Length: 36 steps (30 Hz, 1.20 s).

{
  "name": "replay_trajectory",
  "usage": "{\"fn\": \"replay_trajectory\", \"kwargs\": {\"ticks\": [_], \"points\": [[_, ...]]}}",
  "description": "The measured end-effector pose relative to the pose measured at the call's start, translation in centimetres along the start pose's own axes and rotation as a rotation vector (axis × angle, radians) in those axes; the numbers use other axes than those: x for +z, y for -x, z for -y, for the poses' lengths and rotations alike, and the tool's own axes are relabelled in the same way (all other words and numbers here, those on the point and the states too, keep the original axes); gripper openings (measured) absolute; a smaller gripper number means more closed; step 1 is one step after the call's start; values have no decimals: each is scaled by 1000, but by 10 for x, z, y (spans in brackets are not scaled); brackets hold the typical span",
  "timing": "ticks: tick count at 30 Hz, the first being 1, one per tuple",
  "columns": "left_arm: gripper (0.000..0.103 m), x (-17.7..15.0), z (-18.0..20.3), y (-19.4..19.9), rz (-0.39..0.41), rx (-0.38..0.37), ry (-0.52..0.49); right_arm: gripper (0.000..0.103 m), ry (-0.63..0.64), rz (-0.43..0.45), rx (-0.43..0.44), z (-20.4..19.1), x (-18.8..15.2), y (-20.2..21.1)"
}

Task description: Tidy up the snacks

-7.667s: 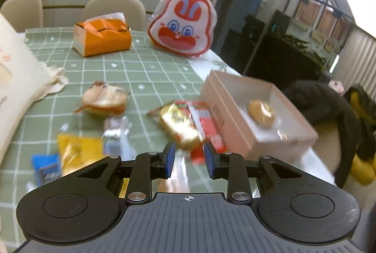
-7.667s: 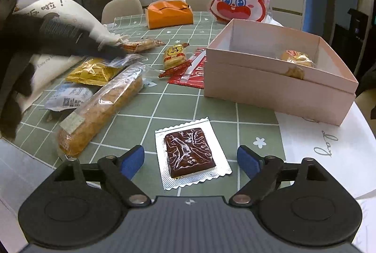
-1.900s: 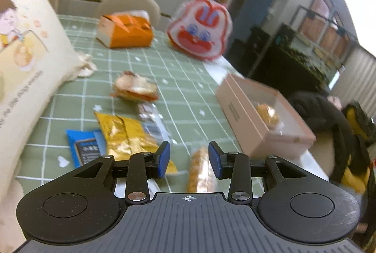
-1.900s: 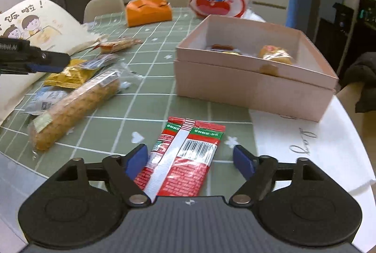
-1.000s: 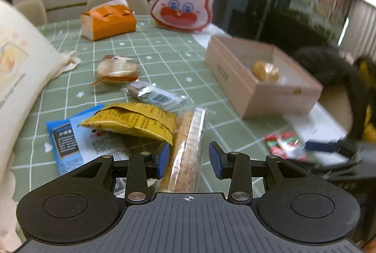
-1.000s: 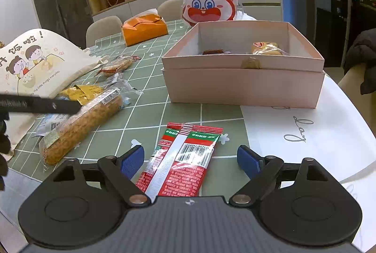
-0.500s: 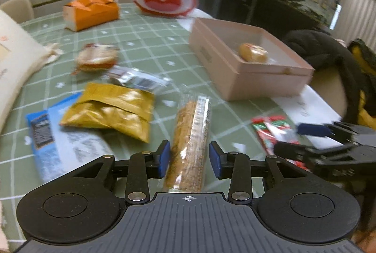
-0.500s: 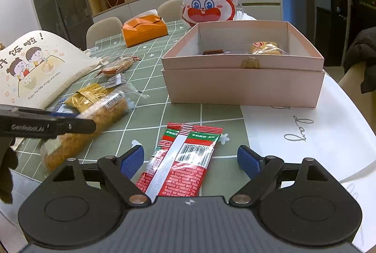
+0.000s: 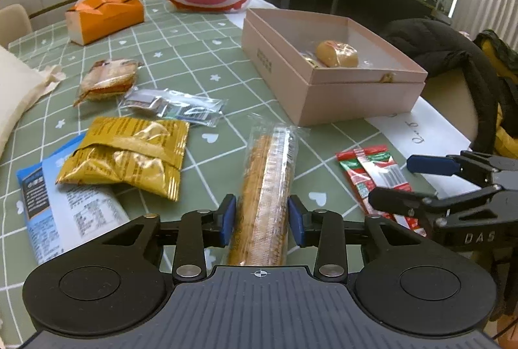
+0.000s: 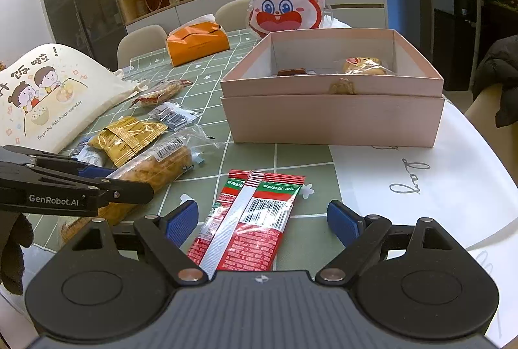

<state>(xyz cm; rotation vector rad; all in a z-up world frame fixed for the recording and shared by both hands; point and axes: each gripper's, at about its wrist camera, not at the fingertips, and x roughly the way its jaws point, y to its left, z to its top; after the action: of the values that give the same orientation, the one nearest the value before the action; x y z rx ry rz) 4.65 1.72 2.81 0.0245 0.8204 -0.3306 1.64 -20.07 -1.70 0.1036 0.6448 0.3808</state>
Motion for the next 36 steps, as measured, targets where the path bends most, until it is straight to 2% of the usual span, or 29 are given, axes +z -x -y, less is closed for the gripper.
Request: {"fn": "replay_trajectory", "kwargs": {"ticks": [7,13,14,20,27,36], "points": [[37,19,3,-20,11,-33,-87,89,24,-9,-21,-5,0,-2],[36,15,-19,-15,7,-133,-29,99,93,-44,-42,-16,0,-9],[36,14,-19,-13,12,-130,-29,103,111,-56,-41,-18,0,-11],[36,10,-16,-12,15,-114,-38,103,164,-94,-79,-27,1,-17],[36,7,-14,-10,-9,-130,15,103,202,-97,-44,-29,-2,-15],[37,3,2,-8,-16,-88,-1,103,202,-99,-33,-30,-3,-12]]}}
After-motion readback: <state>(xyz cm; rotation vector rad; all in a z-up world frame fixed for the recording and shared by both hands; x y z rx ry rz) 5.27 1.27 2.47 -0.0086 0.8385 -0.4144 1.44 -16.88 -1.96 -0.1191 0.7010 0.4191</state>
